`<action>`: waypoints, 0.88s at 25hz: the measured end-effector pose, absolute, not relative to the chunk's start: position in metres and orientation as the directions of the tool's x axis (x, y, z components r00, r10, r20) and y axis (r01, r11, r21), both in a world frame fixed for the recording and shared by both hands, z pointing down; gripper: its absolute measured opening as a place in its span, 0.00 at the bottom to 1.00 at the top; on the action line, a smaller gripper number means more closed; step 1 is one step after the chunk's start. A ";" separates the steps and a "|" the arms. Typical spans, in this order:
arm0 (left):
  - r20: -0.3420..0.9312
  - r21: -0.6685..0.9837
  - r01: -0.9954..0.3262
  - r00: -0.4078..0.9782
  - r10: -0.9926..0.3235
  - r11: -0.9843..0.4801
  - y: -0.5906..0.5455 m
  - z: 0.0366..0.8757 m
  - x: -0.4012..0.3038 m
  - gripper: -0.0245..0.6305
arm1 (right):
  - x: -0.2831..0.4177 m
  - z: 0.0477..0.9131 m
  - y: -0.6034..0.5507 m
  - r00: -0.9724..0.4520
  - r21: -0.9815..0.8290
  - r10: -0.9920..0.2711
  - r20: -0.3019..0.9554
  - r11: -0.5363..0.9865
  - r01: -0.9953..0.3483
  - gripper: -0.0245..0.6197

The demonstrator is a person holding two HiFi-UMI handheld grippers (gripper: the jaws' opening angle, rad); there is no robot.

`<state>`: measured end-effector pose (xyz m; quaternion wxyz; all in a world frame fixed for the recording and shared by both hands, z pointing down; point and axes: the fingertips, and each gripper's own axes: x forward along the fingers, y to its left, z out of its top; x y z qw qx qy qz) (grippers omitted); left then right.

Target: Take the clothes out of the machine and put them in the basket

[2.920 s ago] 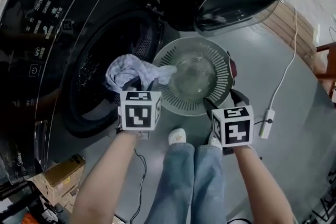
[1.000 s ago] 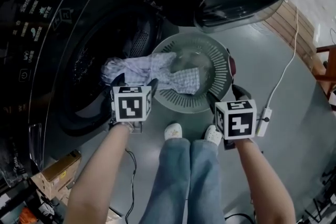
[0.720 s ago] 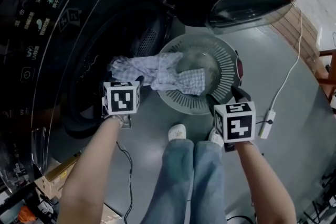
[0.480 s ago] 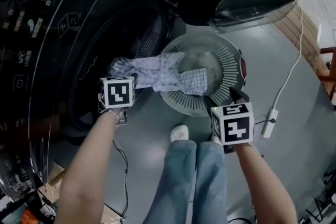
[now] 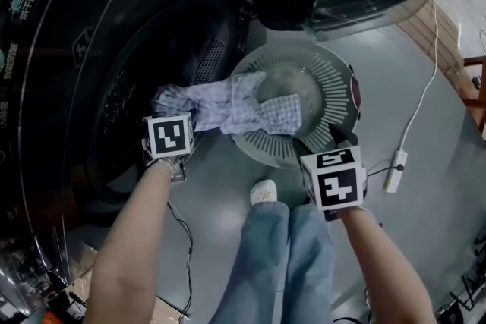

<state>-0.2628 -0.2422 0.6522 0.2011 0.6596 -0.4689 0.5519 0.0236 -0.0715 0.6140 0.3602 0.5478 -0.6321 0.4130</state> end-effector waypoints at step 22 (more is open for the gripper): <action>0.862 -0.153 -0.778 0.196 -0.467 -0.609 -0.182 0.595 -0.148 0.12 | 0.028 0.595 -0.062 -0.139 -0.108 -0.414 0.900 0.097 -0.989 0.47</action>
